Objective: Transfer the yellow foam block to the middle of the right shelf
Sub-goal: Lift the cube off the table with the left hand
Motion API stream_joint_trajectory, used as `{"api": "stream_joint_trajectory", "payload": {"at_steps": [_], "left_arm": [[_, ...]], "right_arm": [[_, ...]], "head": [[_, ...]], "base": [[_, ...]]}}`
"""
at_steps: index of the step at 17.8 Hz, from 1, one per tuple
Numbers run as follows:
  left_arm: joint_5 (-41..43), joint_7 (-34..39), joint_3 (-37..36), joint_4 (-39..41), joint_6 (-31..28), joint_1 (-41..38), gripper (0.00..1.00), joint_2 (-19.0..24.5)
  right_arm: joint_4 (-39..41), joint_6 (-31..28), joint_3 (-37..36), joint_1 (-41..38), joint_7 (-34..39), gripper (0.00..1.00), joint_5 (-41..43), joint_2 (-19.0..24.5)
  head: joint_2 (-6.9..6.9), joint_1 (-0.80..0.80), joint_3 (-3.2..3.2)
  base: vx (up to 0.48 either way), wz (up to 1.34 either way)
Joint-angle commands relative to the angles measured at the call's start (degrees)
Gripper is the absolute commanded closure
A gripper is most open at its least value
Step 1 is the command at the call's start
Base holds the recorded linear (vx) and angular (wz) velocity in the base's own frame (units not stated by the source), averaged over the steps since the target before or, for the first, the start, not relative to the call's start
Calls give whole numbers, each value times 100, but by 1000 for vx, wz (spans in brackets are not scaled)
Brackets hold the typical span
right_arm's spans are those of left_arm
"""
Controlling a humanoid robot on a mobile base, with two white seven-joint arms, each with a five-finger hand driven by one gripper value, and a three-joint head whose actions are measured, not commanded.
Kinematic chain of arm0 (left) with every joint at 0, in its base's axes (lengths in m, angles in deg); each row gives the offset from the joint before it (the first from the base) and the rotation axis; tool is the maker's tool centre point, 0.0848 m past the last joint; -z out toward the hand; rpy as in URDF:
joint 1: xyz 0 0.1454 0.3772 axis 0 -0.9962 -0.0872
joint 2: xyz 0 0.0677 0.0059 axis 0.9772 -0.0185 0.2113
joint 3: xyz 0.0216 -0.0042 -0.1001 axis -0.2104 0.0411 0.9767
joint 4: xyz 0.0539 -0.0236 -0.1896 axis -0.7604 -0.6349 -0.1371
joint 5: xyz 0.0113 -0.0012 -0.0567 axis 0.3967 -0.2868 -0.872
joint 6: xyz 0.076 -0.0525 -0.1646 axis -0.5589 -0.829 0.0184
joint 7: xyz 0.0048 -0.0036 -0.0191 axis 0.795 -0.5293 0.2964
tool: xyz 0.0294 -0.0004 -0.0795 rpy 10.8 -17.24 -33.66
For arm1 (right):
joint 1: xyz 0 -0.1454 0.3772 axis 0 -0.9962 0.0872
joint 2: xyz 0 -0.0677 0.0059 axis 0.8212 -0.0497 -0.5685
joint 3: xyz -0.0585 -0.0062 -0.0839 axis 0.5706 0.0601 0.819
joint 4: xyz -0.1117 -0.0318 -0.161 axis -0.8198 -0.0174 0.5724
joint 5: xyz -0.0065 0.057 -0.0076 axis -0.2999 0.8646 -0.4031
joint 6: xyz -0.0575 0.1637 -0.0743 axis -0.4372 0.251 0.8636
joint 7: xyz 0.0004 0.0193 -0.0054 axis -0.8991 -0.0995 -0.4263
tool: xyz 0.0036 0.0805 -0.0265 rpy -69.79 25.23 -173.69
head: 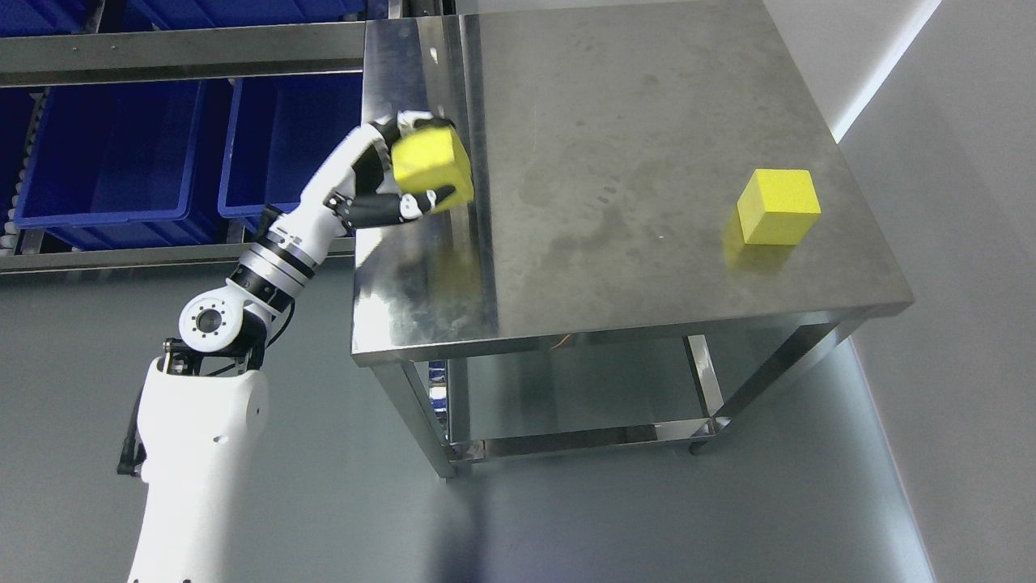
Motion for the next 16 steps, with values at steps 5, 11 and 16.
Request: {"api": "stream_joint_trajectory", "payload": {"at_steps": [5,11,16], "left_arm": [[-631,1865,661,152,956,-255,56,-362],[-639,2102,827,678,10,-502,57,-362],[-631,2147,775,891,-433,-484,57,-362]], "right_arm": [[100,-3,2,-9,4,0,-18,-100],[100,-3,2,-9,4,0,-18,-100],[100,-3,2,-9,4,0,-18,-100]], "head": [[0,0,0],[0,0,0],[0,0,0]], "base": [[-1,8],[-4,166],[13,716]]}}
